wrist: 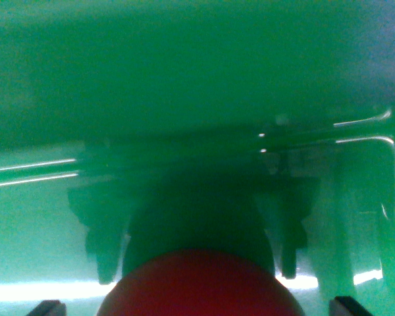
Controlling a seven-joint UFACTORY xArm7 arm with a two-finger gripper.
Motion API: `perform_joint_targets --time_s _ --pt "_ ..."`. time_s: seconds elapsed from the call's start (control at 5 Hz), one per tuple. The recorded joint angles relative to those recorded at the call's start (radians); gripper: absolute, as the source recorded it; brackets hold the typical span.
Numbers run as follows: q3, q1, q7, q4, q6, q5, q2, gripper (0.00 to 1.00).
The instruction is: Pick fruit
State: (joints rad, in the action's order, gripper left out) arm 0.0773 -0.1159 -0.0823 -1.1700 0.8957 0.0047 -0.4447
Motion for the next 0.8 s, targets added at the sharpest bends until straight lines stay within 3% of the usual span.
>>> perform_joint_targets --time_s 0.6,0.8 --pt "0.0 0.0 0.0 0.0 0.0 0.0 0.0 0.0" --pt "0.0 0.0 0.0 0.0 0.0 0.0 0.0 1.0"
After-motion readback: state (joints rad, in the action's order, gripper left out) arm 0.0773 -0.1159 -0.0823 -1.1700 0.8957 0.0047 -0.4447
